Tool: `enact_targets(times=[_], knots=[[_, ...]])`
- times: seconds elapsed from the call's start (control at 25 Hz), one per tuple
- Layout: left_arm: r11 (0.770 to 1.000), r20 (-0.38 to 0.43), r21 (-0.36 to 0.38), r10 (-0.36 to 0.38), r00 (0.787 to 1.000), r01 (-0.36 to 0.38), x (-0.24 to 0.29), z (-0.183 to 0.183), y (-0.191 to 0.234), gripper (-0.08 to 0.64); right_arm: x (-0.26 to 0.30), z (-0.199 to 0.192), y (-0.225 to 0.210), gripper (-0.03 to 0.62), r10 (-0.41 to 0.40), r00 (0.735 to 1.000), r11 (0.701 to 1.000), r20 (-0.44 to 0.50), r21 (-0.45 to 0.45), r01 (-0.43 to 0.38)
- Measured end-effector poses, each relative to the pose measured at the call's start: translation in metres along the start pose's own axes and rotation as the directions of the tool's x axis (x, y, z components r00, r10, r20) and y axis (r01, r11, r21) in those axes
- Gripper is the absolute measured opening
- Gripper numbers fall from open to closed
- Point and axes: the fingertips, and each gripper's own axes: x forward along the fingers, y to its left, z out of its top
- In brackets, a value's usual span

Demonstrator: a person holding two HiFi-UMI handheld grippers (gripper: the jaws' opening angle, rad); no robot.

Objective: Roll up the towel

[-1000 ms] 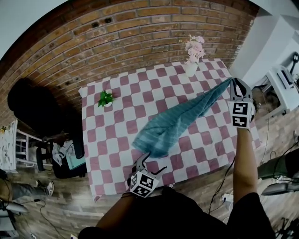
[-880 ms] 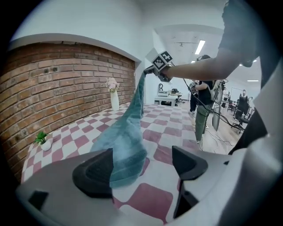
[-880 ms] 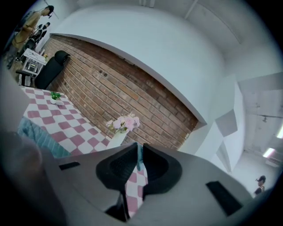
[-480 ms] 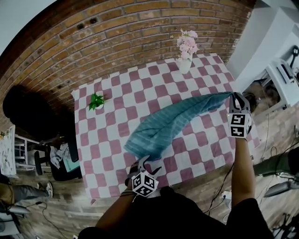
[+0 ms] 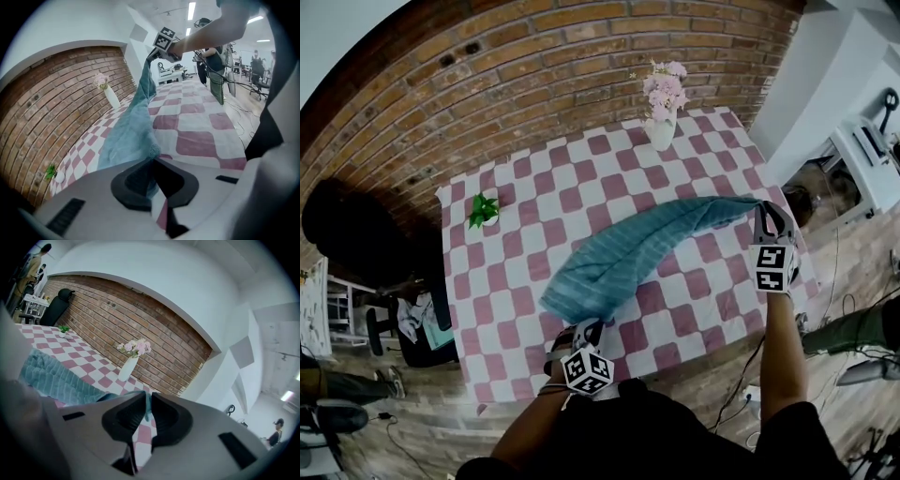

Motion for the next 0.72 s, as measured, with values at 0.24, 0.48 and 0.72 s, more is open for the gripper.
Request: enact_targets(times=[0.24, 0.48, 0.72], knots=[[0.993, 0.058, -0.111, 0.043, 0.997, -0.037, -0.023, 0.018, 0.023, 0.008, -0.002, 0.006, -0.002, 0.035, 0.005, 0.999, 1.000, 0.034, -0.006, -0.004], [0.959, 0.128, -0.276, 0.096, 0.987, -0.057, -0.054, 0.032, 0.056, 0.011, -0.004, 0.014, -0.001, 0.035, 0.017, 0.997, 1.000, 0.074, 0.008, -0.018], [0.927, 0.150, -0.368, 0.143, 0.978, -0.079, -0.067, 0.027, 0.090, 0.012, 0.002, 0.024, 0.003, 0.035, 0.045, 0.994, 0.999, 0.100, -0.005, -0.044]])
